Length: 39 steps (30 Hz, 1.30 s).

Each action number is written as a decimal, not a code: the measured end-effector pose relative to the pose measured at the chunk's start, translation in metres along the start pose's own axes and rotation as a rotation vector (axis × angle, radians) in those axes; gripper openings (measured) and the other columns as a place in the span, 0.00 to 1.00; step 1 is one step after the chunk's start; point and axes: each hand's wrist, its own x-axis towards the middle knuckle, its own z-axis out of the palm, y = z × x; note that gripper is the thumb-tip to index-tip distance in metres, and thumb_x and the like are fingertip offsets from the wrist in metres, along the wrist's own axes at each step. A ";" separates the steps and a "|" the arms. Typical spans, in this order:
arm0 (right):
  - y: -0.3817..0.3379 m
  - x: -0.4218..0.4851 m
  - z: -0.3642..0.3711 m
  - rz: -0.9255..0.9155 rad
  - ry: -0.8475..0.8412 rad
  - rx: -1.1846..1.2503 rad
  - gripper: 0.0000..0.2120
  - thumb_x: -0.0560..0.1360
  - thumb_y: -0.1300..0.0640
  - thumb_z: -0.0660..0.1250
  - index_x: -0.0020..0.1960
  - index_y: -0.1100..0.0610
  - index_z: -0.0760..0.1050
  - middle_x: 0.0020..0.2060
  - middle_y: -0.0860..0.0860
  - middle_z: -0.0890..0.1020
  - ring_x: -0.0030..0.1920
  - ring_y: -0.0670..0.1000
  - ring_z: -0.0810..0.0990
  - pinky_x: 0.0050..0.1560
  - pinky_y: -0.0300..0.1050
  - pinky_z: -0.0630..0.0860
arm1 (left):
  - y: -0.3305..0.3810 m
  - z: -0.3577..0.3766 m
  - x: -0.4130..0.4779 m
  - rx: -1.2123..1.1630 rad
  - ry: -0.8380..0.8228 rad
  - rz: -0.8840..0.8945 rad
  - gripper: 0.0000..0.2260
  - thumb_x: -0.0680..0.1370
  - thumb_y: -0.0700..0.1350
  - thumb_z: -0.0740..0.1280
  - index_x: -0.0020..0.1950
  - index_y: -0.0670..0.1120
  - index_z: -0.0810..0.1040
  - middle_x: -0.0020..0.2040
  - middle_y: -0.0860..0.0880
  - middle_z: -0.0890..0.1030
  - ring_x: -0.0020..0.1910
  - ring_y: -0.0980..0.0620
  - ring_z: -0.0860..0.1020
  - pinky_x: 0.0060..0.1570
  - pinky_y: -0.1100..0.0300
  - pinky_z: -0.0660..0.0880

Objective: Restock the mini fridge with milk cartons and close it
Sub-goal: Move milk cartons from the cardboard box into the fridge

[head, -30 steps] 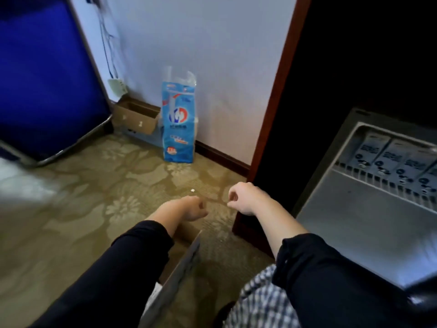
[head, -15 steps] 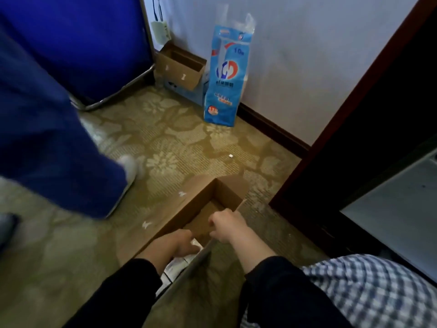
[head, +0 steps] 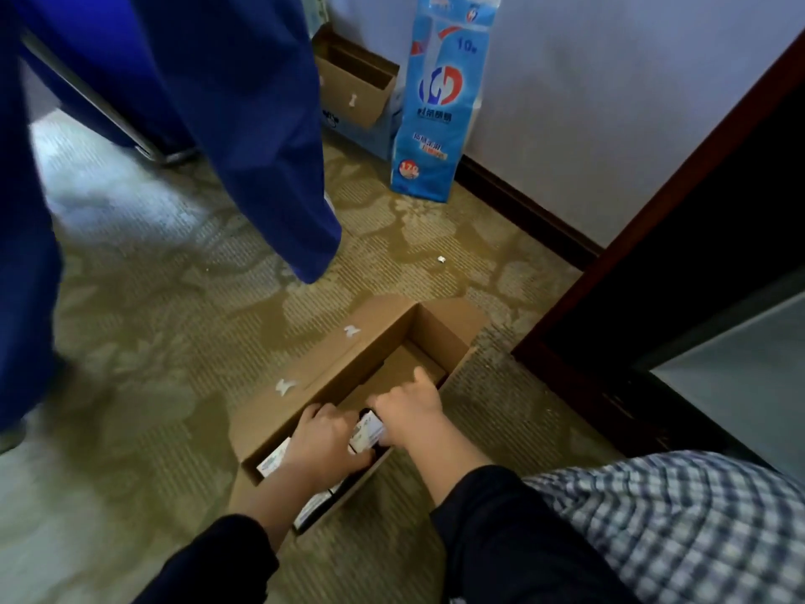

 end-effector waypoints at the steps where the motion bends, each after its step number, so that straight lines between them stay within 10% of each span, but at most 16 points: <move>1: -0.001 0.000 0.001 -0.027 0.020 0.031 0.19 0.77 0.49 0.63 0.65 0.53 0.69 0.60 0.55 0.78 0.64 0.57 0.73 0.71 0.59 0.52 | 0.000 0.000 -0.001 -0.029 0.041 0.001 0.18 0.72 0.61 0.60 0.54 0.51 0.74 0.48 0.51 0.79 0.53 0.51 0.74 0.61 0.56 0.64; 16: 0.038 -0.026 -0.024 -0.068 0.202 0.592 0.17 0.75 0.52 0.68 0.61 0.54 0.72 0.55 0.54 0.79 0.55 0.56 0.77 0.53 0.55 0.76 | 0.005 -0.070 0.004 -0.284 0.167 0.130 0.14 0.78 0.53 0.61 0.61 0.49 0.69 0.52 0.50 0.78 0.48 0.50 0.79 0.47 0.53 0.76; 39: 0.209 -0.226 -0.051 0.186 0.807 1.073 0.09 0.76 0.55 0.67 0.54 0.51 0.73 0.52 0.50 0.81 0.54 0.48 0.79 0.57 0.52 0.77 | 0.222 -0.213 0.061 -0.647 0.377 0.618 0.12 0.75 0.49 0.68 0.56 0.46 0.76 0.47 0.53 0.81 0.45 0.59 0.79 0.43 0.68 0.76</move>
